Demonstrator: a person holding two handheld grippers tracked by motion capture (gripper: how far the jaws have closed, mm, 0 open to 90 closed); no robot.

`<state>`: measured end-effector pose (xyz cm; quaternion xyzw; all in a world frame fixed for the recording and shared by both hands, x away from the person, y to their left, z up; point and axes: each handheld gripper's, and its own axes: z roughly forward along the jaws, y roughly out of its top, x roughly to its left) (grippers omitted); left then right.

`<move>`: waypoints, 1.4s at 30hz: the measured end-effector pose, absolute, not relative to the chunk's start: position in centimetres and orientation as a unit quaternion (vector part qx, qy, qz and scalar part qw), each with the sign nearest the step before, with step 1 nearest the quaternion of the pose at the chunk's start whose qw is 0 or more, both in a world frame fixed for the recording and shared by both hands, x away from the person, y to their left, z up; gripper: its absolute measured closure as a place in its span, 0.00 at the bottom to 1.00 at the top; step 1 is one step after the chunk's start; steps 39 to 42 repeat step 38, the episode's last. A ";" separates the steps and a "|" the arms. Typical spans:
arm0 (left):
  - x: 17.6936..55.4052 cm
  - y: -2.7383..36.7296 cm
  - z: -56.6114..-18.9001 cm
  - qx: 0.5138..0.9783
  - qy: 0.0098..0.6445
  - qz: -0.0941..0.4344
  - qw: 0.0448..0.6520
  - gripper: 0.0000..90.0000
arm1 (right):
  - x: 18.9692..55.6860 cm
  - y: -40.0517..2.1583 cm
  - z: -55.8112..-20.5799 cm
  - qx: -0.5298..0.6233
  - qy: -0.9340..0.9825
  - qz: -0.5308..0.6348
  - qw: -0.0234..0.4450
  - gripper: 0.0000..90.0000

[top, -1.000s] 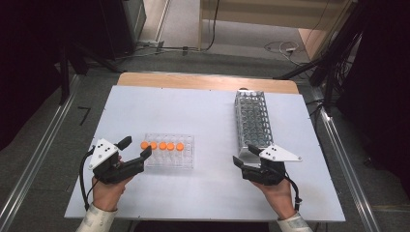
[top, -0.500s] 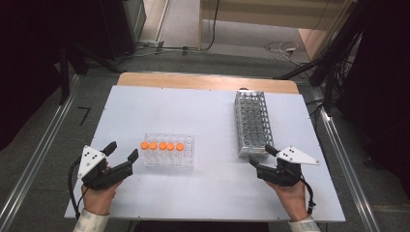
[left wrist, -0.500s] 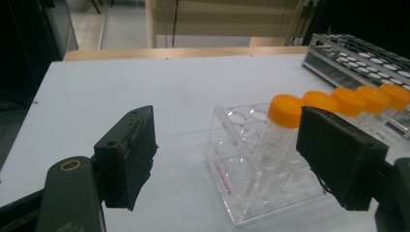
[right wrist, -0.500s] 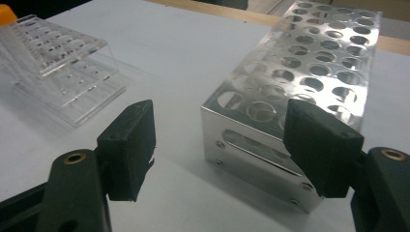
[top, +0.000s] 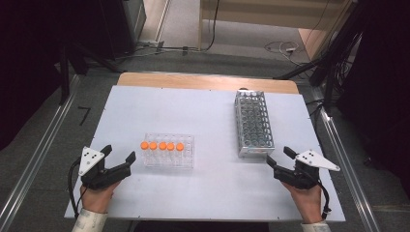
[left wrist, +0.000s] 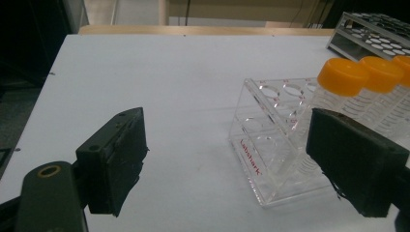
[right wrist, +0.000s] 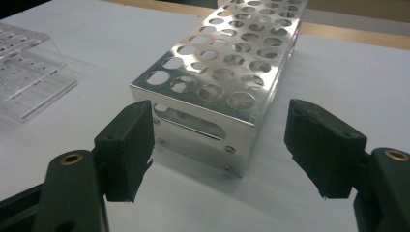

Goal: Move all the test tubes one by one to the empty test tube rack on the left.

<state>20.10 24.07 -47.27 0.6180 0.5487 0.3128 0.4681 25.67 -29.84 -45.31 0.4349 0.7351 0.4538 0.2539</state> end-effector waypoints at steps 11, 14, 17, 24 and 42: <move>20.1 25.0 -47.7 0.609 0.563 0.321 0.457 0.14 | 25.7 -32.1 -45.8 0.458 0.722 0.444 0.267 0.27; 20.0 25.2 -47.7 0.605 0.565 0.325 0.457 0.14 | 25.7 -32.7 -45.9 0.464 0.719 0.439 0.275 0.27; 19.9 25.4 -47.8 0.604 0.566 0.326 0.456 0.14 | 25.7 -33.3 -46.0 0.470 0.716 0.433 0.279 0.27; 19.8 25.9 -48.2 0.607 0.571 0.324 0.448 0.14 | 25.6 -34.9 -46.5 0.487 0.710 0.414 0.295 0.27; 20.2 26.4 -49.4 0.615 0.585 0.320 0.421 0.14 | 26.4 -38.8 -48.6 0.549 0.688 0.380 0.283 0.25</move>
